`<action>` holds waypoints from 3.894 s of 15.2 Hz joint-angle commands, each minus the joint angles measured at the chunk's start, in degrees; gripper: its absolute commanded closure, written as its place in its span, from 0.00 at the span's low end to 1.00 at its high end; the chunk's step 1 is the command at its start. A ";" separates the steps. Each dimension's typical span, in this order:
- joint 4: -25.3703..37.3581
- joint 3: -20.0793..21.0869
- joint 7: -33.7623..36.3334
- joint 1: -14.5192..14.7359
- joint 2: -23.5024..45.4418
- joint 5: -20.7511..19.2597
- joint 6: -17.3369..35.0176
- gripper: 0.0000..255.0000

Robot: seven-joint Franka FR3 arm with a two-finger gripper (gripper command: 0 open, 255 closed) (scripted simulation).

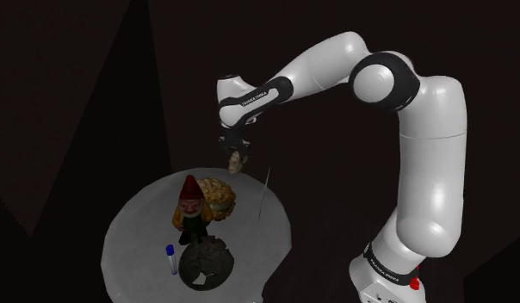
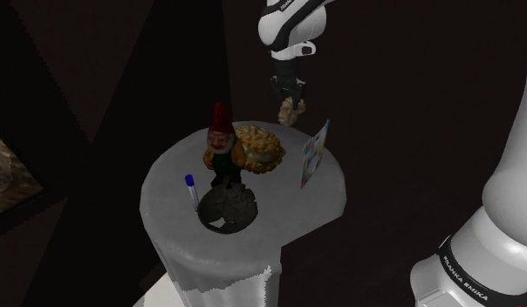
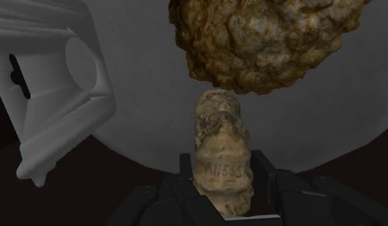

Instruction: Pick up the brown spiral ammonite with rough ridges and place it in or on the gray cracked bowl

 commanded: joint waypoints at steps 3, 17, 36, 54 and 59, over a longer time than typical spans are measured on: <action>-6.61 1.43 4.40 2.67 -4.45 0.14 1.76 1.00; -18.73 8.25 20.77 12.79 -13.49 1.81 3.64 1.00; -20.90 13.00 34.99 21.17 -9.68 0.61 8.63 1.00; -21.29 11.79 36.74 22.02 -4.50 -1.92 13.91 0.00; -20.90 12.18 36.28 21.80 -5.82 -1.23 12.26 0.00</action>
